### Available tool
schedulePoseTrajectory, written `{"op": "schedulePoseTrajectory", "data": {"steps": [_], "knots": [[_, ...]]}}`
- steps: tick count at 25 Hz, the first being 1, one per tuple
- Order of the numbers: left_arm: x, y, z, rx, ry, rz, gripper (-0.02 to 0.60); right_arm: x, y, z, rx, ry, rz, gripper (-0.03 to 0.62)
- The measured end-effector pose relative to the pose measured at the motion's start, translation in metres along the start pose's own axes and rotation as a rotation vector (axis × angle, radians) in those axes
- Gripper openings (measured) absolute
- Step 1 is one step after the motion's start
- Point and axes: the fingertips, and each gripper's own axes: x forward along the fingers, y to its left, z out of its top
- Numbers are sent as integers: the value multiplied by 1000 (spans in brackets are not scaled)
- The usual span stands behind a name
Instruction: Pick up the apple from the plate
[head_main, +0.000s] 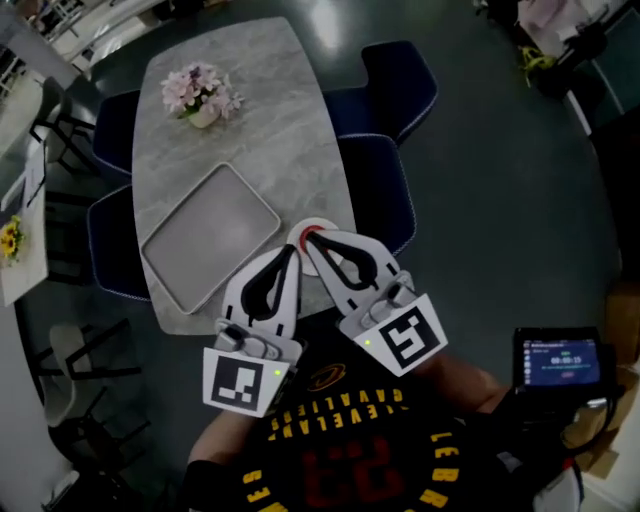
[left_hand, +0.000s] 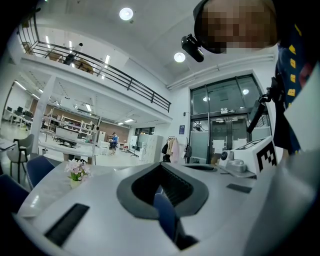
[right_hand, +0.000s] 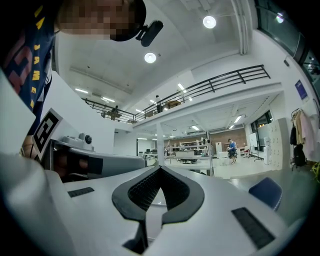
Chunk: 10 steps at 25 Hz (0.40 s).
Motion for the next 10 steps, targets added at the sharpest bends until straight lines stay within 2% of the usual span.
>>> {"op": "schedulePoseTrajectory", "data": {"steps": [3,10], "knots": [[0,4,-6,-16,26,24,0,3,-2,-4,-21,7,16,6],[-4,16,-15,-40,30,53,0,12,4,-14,-39,17,39,6]]}}
